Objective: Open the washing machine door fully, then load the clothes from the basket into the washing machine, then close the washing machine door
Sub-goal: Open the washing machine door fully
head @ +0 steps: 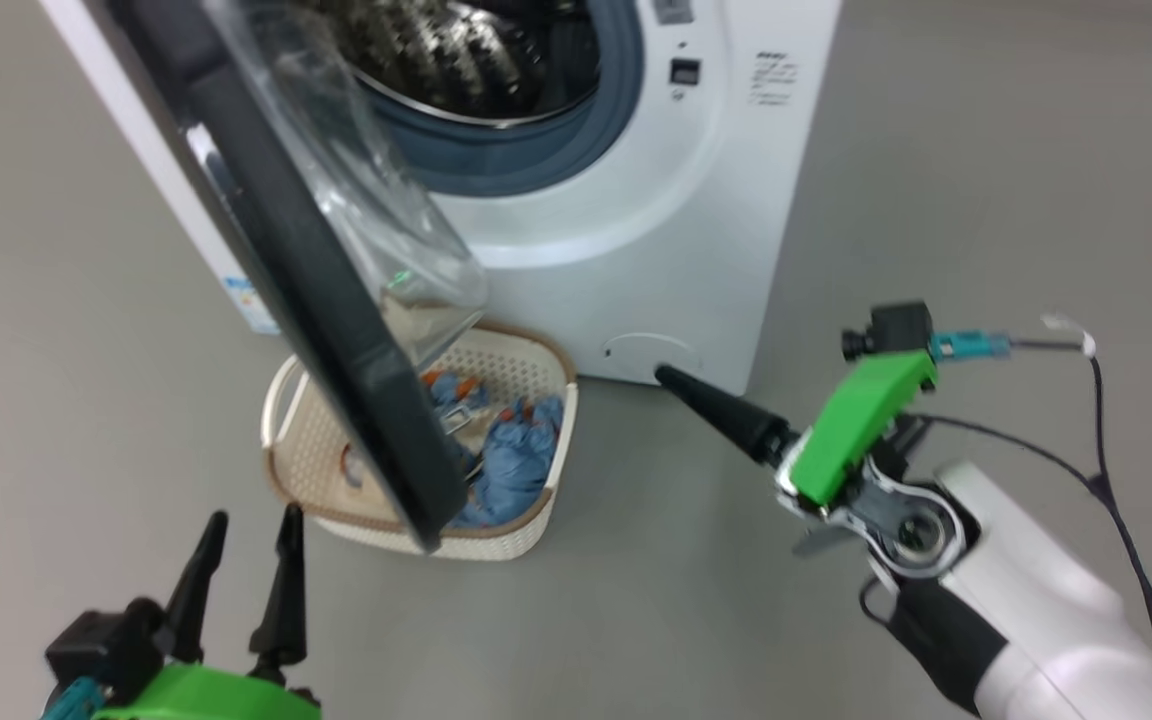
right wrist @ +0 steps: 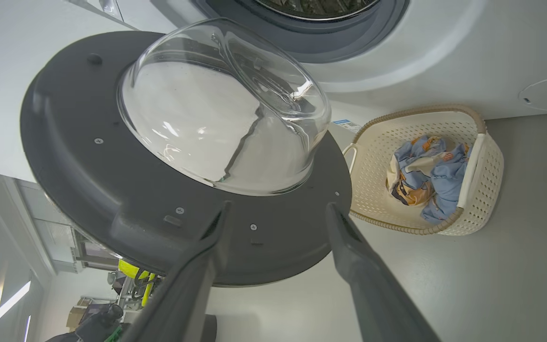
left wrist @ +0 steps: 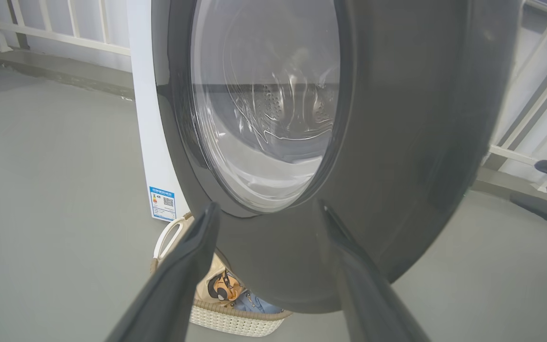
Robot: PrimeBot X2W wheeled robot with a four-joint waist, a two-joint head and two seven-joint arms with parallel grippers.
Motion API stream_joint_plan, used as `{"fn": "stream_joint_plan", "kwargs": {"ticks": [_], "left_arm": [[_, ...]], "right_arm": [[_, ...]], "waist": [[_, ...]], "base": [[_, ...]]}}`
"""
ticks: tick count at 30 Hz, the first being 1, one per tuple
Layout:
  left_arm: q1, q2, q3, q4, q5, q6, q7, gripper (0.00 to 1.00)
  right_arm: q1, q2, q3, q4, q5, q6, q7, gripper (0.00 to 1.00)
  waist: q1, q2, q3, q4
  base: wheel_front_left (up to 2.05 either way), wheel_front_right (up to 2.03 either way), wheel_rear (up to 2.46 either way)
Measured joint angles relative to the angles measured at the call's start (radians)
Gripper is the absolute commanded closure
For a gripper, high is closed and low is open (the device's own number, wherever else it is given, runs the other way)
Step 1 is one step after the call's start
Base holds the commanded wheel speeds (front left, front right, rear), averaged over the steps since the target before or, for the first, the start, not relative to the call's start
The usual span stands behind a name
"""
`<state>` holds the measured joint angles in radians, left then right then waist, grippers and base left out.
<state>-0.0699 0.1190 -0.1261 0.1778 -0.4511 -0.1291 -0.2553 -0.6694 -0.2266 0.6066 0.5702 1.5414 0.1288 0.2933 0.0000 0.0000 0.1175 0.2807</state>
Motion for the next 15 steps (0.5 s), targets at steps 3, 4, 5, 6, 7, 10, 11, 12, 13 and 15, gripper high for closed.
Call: {"fn": "stream_joint_plan", "kwargs": {"ticks": [3,4,5,6,7,10,11,12,13,15], "left_arm": [[0.026,0.008,0.012,-0.003,0.002,0.000,0.000,0.00],[0.033,0.011,0.015,-0.005,0.005,0.000,0.000,0.00],[0.039,0.014,0.017,-0.006,0.007,0.000,0.000,0.00],[0.045,0.015,0.020,-0.008,0.007,0.000,0.000,0.00],[0.051,0.016,0.022,-0.011,0.007,0.000,0.000,0.00],[0.055,0.021,0.023,-0.013,0.007,0.000,0.000,0.00],[0.055,0.022,0.023,-0.016,0.007,0.000,0.000,0.00],[0.055,0.023,0.024,-0.017,0.007,0.000,0.000,0.00],[0.056,0.023,0.025,-0.017,0.007,0.000,0.000,0.00],[0.059,0.023,0.026,-0.019,0.008,0.000,0.000,0.00]], "right_arm": [[0.048,-0.023,0.005,-0.026,-0.004,0.000,-0.029,0.00],[0.063,-0.034,0.009,-0.032,-0.011,0.000,-0.038,0.00],[0.077,-0.044,0.016,-0.037,-0.022,0.000,-0.050,0.00],[0.089,-0.055,0.021,-0.040,-0.038,0.000,-0.063,0.00],[0.102,-0.064,0.024,-0.042,-0.044,0.000,-0.075,0.00],[0.136,-0.091,0.030,-0.053,-0.056,0.000,-0.115,0.00],[0.145,-0.100,0.031,-0.056,-0.059,0.000,-0.129,0.00],[0.155,-0.109,0.033,-0.060,-0.061,0.000,-0.140,0.00],[0.163,-0.117,0.035,-0.062,-0.062,0.000,-0.152,0.00],[0.181,-0.134,0.040,-0.065,-0.066,0.000,-0.179,0.00]], "waist": [[0.0000,0.0000,-0.021,-0.022],[0.0000,0.0000,-0.027,-0.030],[0.0000,0.0000,-0.033,-0.038],[0.0000,0.0000,-0.038,-0.046],[0.0000,0.0000,-0.043,-0.054],[0.0000,0.0000,-0.055,-0.077],[0.0000,0.0000,-0.059,-0.084],[0.0000,0.0000,-0.062,-0.091],[0.0000,0.0000,-0.064,-0.098],[0.0000,0.0000,-0.069,-0.110]], "base": [[0.00,0.00,0.00],[0.00,0.00,0.00],[0.00,0.00,0.00],[0.00,0.00,0.00],[0.00,0.00,0.00],[0.00,0.00,0.00],[0.00,0.00,0.00],[0.00,0.00,0.00],[0.00,0.00,0.00],[0.00,0.00,0.00]]}}
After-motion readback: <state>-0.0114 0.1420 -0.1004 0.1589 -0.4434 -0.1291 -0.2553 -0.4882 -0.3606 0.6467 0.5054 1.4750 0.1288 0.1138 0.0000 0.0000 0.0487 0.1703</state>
